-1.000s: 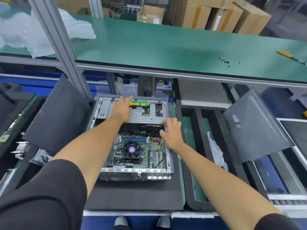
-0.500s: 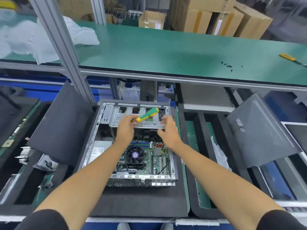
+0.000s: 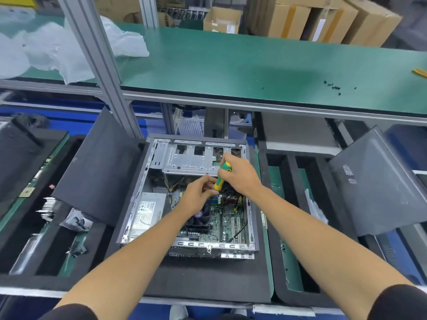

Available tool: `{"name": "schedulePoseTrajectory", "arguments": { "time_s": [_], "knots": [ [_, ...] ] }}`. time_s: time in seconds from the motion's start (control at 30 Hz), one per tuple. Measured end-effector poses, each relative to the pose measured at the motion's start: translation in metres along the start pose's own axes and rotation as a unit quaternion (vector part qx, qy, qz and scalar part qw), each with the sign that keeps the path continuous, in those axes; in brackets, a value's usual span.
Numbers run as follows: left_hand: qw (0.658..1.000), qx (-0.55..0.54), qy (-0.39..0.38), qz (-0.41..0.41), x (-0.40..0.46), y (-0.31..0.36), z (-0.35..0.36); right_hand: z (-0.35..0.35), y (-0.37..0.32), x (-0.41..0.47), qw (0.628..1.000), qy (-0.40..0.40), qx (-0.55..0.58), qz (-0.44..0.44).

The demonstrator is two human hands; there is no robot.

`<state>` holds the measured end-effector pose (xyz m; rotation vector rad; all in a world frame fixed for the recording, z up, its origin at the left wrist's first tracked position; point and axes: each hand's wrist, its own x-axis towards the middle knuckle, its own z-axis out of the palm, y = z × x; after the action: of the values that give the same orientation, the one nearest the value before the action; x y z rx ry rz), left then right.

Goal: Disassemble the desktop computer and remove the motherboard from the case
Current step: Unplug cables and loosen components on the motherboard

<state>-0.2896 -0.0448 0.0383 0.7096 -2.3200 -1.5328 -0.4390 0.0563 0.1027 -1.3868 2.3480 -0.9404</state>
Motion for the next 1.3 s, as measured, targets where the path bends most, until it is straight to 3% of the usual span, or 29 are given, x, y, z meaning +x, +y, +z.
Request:
{"name": "schedulePoseTrajectory", "arguments": {
  "time_s": [0.23, 0.53, 0.87, 1.3],
  "knots": [
    [0.998, 0.021, -0.058, -0.001, 0.003, -0.014, 0.013, 0.01, 0.005, 0.003, 0.994, -0.045, -0.098, 0.017],
    [0.999, 0.022, -0.022, 0.018, 0.003, -0.018, 0.016, 0.01, 0.002, 0.009, 0.996, -0.042, -0.076, 0.036],
    [0.997, 0.044, -0.044, 0.037, 0.003, -0.025, 0.015, 0.009, 0.003, 0.007, 0.994, -0.063, -0.073, 0.042],
    [0.996, 0.064, -0.048, 0.03, -0.003, -0.024, 0.014, 0.002, -0.013, 0.009, 0.981, -0.142, -0.132, -0.019]
  ]
}}
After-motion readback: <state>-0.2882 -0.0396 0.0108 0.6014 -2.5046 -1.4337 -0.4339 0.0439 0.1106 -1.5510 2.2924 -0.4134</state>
